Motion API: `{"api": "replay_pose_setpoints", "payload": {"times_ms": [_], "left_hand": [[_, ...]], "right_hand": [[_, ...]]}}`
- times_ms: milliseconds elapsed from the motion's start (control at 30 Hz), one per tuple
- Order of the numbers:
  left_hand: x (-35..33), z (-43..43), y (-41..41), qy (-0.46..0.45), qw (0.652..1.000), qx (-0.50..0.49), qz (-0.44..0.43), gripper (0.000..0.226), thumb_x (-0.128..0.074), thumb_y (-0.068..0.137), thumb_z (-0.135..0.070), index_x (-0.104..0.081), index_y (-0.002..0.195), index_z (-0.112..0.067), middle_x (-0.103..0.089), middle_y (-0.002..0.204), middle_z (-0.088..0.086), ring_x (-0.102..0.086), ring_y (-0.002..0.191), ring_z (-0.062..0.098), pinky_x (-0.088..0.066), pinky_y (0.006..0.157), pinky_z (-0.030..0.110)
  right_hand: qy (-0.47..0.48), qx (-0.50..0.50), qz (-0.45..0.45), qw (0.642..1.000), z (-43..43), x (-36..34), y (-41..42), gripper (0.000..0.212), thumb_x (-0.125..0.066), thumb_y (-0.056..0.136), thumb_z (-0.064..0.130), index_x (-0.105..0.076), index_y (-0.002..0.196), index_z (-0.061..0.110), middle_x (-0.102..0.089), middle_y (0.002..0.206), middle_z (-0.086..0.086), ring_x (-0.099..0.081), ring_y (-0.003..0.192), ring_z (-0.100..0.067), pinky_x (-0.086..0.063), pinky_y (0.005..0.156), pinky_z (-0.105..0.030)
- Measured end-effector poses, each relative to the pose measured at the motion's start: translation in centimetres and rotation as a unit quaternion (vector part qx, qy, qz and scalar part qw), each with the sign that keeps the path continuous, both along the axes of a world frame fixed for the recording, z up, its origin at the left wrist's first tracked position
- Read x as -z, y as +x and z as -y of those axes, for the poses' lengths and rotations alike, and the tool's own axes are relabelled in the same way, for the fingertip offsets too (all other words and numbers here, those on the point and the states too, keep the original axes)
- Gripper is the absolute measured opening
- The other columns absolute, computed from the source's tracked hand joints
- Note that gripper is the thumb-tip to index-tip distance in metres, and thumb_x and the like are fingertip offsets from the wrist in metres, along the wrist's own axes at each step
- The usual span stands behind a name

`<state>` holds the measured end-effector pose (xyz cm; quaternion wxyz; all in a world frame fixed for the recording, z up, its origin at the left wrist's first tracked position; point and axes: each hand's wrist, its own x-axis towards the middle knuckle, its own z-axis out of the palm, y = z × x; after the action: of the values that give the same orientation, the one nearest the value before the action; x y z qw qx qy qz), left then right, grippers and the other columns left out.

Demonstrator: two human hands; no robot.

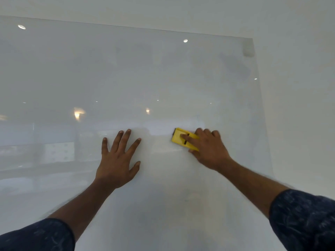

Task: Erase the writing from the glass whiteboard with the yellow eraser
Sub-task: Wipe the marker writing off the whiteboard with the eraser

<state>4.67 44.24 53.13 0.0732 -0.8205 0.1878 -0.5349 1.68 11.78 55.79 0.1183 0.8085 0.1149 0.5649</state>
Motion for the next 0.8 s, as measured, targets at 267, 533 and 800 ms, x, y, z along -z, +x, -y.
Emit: {"api": "replay_pose_setpoints", "payload": {"times_ms": [267, 533, 800], "left_hand": [[-0.4, 2.3, 0.4, -0.010, 1.000, 0.017, 0.015, 0.072, -0.037, 0.089, -0.055, -0.040, 0.152, -0.021, -0.021, 0.166, 0.013, -0.019, 0.152, 0.037, -0.017, 0.116, 0.068], [-0.9, 5.6, 1.1, 0.005, 1.000, 0.021, 0.020, 0.075, -0.036, 0.091, -0.058, -0.032, 0.156, -0.020, -0.012, 0.168, 0.012, -0.012, 0.155, 0.032, -0.009, 0.117, 0.071], [-0.1, 5.4, 2.4, -0.004, 0.998, 0.029, 0.051, 0.076, -0.033, 0.094, -0.059, -0.021, 0.159, -0.023, -0.005, 0.170, 0.008, -0.005, 0.156, 0.028, -0.003, 0.119, 0.067]], "right_hand": [[0.081, 0.028, 0.015, 0.996, 0.4, -5.7, 1.1, 0.059, -0.060, 0.085, 0.047, -0.042, 0.141, 0.038, -0.050, 0.117, -0.010, -0.050, 0.103, -0.033, -0.034, 0.083, -0.042], [-0.034, -0.051, -0.009, 0.998, 2.3, 2.8, 0.6, 0.056, -0.065, 0.081, 0.044, -0.051, 0.134, 0.035, -0.056, 0.103, -0.008, -0.053, 0.085, -0.030, -0.038, 0.071, -0.039], [0.177, -0.016, 0.018, 0.984, 3.4, -4.1, 2.1, 0.060, -0.058, 0.088, 0.048, -0.040, 0.143, 0.033, -0.047, 0.118, -0.012, -0.047, 0.104, -0.033, -0.037, 0.085, -0.043]]}}
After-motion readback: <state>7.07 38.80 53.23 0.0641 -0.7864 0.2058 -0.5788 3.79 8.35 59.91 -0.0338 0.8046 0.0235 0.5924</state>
